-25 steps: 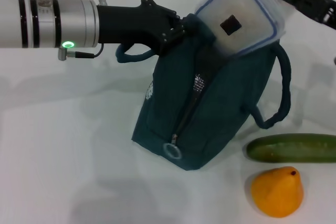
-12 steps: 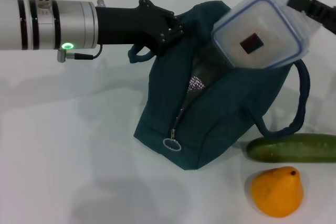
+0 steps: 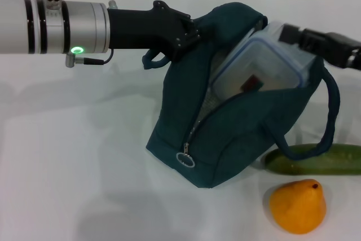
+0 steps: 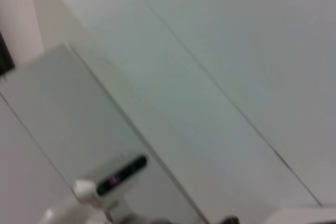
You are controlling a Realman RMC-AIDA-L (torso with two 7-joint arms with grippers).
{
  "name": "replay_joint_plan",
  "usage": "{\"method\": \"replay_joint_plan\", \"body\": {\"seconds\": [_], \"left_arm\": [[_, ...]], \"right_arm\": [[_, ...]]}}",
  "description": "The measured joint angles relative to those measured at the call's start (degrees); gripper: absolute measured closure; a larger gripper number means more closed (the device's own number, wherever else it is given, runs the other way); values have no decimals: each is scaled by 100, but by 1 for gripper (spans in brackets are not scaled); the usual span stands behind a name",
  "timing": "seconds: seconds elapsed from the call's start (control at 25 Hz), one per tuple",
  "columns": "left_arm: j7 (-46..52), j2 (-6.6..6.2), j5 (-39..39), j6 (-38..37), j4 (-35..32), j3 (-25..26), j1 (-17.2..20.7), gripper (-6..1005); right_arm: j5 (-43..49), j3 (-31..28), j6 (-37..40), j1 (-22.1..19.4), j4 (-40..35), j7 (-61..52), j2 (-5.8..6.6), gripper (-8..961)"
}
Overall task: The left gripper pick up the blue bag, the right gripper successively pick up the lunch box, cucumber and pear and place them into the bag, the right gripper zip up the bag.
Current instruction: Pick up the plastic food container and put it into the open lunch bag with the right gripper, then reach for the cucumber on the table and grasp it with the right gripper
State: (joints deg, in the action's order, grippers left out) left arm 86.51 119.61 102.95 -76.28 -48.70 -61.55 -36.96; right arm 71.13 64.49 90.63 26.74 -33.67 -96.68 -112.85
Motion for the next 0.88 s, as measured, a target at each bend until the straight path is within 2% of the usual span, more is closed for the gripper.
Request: {"method": "replay_joint_plan", "body": {"seconds": [0.16, 0.44, 0.68, 0.8, 0.88], "left_arm": [[-10, 0, 4, 1, 1, -7, 1, 955], [-24, 0, 6, 16, 10, -33, -1, 955], [-35, -5, 7, 21, 11, -47, 19, 955], [-48, -7, 7, 49, 10, -48, 22, 955], [-52, -8, 7, 80, 10, -50, 29, 955]], "right_arm": [[271, 5, -284, 115, -30, 0, -79, 860], [504, -11, -230, 296, -88, 118, -118, 861], [417, -387, 128, 202, -198, 339, -122, 732], [465, -764, 724, 19, -493, 491, -41, 598], [601, -862, 1025, -194, -927, 465, 136, 509]]}}
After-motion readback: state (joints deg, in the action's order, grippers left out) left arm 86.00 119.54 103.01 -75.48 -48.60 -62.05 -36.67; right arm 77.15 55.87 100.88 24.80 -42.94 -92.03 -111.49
